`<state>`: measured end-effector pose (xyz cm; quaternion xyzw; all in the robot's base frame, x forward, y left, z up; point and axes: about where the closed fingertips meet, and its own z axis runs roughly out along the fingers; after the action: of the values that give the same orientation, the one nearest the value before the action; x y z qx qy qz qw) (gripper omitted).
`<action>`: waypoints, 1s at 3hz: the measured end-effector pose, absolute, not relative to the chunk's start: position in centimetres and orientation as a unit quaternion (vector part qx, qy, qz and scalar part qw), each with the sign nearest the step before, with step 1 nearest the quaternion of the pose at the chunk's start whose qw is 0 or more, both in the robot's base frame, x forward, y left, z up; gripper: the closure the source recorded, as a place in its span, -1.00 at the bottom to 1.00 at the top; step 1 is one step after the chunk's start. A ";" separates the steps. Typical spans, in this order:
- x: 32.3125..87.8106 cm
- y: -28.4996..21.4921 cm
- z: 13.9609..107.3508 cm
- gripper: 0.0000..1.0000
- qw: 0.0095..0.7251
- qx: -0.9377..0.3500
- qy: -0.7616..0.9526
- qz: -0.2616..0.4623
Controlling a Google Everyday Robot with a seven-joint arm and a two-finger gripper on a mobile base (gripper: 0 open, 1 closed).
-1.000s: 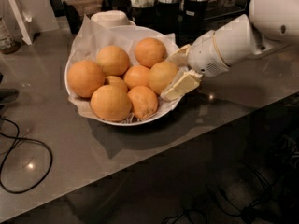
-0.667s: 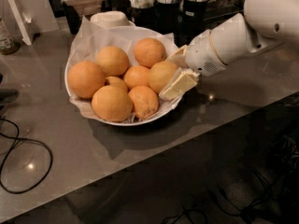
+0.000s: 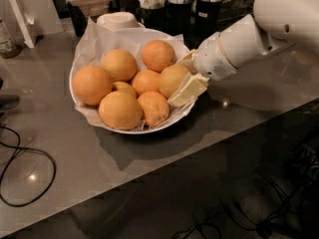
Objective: Pick orange from white bowl
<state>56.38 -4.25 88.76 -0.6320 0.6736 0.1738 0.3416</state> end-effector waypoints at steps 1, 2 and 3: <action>56.5 -3.8 88.6 0.51 0.334 -0.640 0.669 0.176; 56.0 -3.6 89.4 0.96 0.346 -0.652 0.648 0.187; 54.1 -4.0 92.1 1.00 0.393 -0.664 0.595 0.225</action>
Offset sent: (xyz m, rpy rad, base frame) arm -0.0112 0.0048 0.0198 0.0617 -0.0488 0.1288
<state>54.10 -3.98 92.14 -0.6636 0.5955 0.2247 0.3931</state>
